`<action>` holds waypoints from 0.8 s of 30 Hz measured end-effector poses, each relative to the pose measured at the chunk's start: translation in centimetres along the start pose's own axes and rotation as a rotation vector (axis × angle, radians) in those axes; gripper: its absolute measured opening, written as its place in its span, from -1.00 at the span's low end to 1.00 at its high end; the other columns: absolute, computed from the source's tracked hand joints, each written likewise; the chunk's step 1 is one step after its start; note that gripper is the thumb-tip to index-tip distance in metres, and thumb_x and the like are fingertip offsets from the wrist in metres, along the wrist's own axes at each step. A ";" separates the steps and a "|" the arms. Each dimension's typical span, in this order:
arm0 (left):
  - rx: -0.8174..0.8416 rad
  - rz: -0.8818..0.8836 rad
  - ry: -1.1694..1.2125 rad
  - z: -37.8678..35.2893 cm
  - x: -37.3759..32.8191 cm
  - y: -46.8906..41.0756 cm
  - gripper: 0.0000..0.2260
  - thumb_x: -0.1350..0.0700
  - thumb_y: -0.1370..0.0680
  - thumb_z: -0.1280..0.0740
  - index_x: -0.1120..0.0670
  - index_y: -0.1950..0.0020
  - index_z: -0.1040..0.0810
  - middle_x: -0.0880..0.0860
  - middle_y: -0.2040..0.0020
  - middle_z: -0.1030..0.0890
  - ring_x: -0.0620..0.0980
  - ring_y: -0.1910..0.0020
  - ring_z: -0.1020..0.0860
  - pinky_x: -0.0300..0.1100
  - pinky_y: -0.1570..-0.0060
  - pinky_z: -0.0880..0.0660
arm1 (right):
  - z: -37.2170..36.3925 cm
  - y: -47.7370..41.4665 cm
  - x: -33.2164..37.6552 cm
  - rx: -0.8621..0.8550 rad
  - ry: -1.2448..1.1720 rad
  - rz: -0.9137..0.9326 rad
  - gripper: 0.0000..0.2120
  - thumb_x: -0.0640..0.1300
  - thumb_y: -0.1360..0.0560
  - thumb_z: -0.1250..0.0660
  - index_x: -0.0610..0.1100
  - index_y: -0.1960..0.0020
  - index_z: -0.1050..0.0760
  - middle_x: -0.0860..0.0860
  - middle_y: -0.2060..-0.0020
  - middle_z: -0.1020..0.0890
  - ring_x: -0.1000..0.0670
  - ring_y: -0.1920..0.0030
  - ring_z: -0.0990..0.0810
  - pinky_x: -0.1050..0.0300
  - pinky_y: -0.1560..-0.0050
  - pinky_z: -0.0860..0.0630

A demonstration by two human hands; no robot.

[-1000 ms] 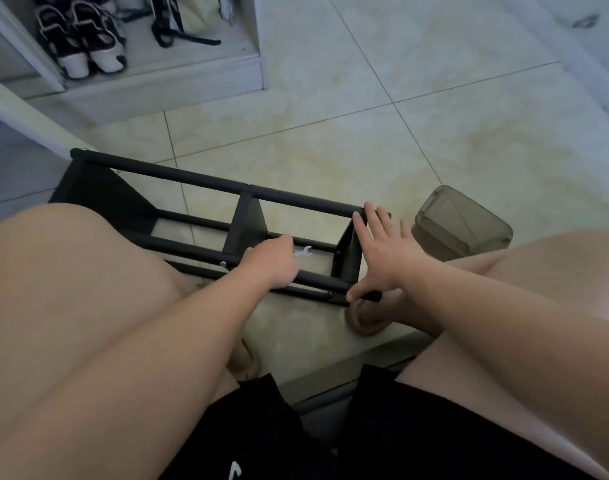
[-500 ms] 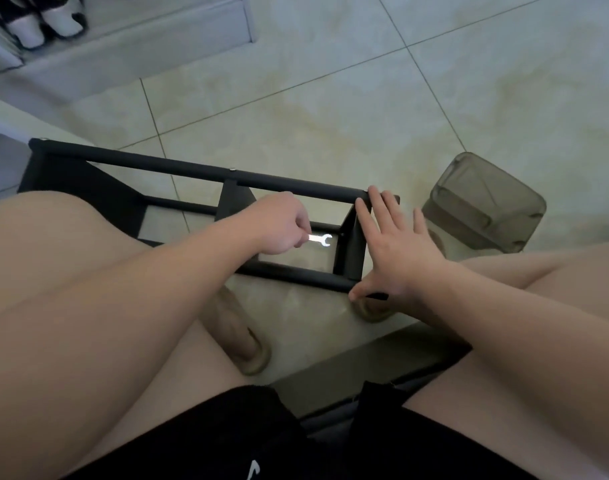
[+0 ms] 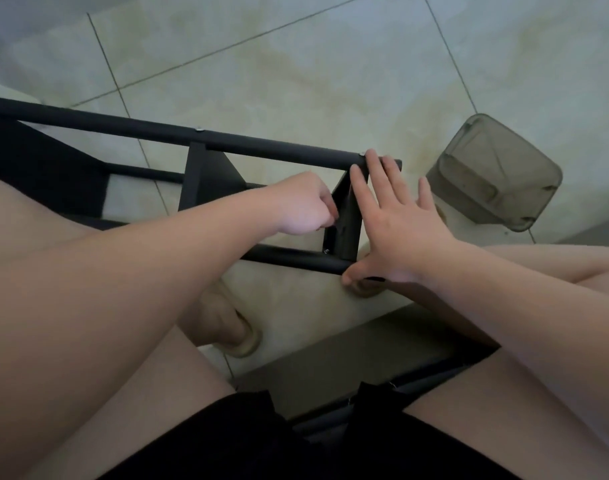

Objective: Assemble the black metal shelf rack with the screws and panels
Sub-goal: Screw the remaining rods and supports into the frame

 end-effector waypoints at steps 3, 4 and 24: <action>0.012 0.111 0.276 -0.5 1.5 -0.1 -0.86 0.18 -0.55 -0.36 -0.02 0.16 -0.64 0.01 0.09 -0.70 -0.08 0.07 -0.65 -0.13 0.04 -0.62 | 0.1 -0.1 0.2 -0.010 0.005 0.002 0.45 0.50 -0.23 -0.47 -0.11 -0.59 0.46 -0.10 -0.56 0.47 -0.17 -0.59 0.42 -0.38 -0.55 0.13; 0.016 0.146 0.365 -0.8 1.9 -0.1 -0.90 0.17 -0.56 -0.36 0.02 0.11 -0.64 -0.01 0.11 -0.71 -0.10 0.08 -0.66 -0.15 0.07 -0.61 | 0.1 -0.2 0.3 -0.013 0.005 0.001 0.45 0.49 -0.22 -0.47 -0.12 -0.60 0.46 -0.11 -0.57 0.46 -0.17 -0.59 0.41 -0.38 -0.55 0.12; -0.098 0.214 0.574 -1.5 2.2 -0.1 -0.90 0.04 -0.60 -0.36 -0.03 -0.09 -0.61 -0.03 0.07 -0.71 -0.08 0.14 -0.64 -0.17 0.08 -0.54 | 0.6 0.0 0.8 0.015 -0.023 -0.009 0.46 0.45 -0.23 -0.51 -0.11 -0.60 0.46 -0.09 -0.56 0.49 -0.16 -0.59 0.43 -0.37 -0.57 0.08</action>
Point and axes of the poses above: each hand's wrist, its own y-axis away from the middle knuckle, its own z-axis out of the back of the hand, x = y × z, the point moved 9 cm from there along -y, towards the middle knuckle
